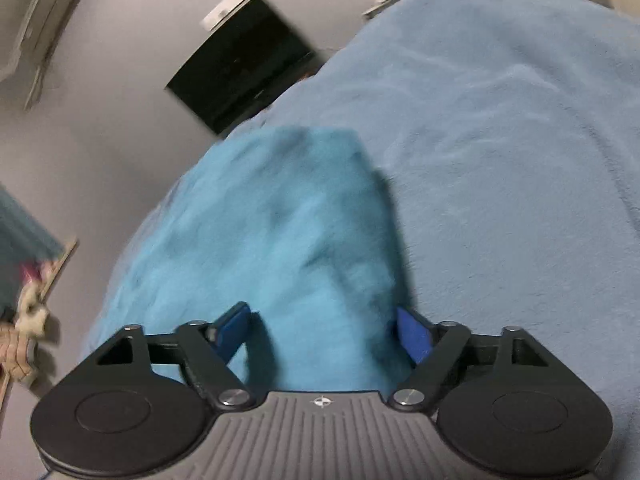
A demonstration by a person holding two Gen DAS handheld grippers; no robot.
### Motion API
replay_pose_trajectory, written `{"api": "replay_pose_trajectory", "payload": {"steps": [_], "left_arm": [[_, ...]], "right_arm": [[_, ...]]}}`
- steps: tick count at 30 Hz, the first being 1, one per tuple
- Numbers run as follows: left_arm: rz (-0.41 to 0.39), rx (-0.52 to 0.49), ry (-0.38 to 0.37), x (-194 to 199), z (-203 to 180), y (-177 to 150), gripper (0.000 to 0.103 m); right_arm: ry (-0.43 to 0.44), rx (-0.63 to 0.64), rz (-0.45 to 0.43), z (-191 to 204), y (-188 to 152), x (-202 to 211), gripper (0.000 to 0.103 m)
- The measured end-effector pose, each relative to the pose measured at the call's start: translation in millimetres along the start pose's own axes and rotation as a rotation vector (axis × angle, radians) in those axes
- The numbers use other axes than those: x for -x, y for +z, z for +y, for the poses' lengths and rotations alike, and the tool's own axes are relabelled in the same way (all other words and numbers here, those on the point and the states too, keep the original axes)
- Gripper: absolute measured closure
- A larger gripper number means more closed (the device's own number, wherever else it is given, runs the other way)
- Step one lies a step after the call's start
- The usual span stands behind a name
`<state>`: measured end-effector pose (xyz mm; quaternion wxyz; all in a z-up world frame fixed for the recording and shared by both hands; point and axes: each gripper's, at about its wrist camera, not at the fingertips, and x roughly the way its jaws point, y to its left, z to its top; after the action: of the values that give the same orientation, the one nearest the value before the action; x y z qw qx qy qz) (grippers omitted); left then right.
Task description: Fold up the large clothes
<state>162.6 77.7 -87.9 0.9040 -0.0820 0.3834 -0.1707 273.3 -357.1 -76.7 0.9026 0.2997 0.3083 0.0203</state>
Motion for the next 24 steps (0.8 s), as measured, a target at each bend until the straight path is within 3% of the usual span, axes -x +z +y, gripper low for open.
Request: {"api": "replay_pose_trajectory", "payload": {"steps": [1, 4, 8, 13, 15, 17, 19, 22, 24], "left_arm": [[-0.006, 0.004, 0.005, 2, 3, 1, 0.043], [-0.016, 0.051, 0.017, 6, 16, 4, 0.043], [0.01, 0.135, -0.027, 11, 36, 4, 0.043], [0.015, 0.134, -0.037, 10, 35, 5, 0.043], [0.018, 0.117, -0.037, 10, 33, 4, 0.043], [0.022, 0.112, -0.049, 10, 32, 2, 0.043], [0.027, 0.097, -0.051, 9, 30, 0, 0.043], [0.03, 0.054, -0.033, 8, 23, -1, 0.043], [0.033, 0.044, -0.031, 6, 20, 0, 0.043]], "right_arm": [[-0.03, 0.091, 0.009, 18, -4, -6, 0.012], [-0.033, 0.173, 0.028, 44, -12, -21, 0.004], [-0.07, 0.354, 0.038, 75, -31, -26, 0.0], [-0.069, 0.424, 0.01, 81, -43, -9, 0.0], [-0.084, 0.467, -0.035, 87, -46, 4, 0.006], [-0.154, 0.54, -0.167, 98, -53, 21, 0.007], [-0.149, 0.603, -0.267, 112, -58, 32, 0.006], [-0.118, 0.645, -0.286, 137, -53, 26, 0.007], [-0.122, 0.61, -0.253, 149, -42, 8, 0.008]]}}
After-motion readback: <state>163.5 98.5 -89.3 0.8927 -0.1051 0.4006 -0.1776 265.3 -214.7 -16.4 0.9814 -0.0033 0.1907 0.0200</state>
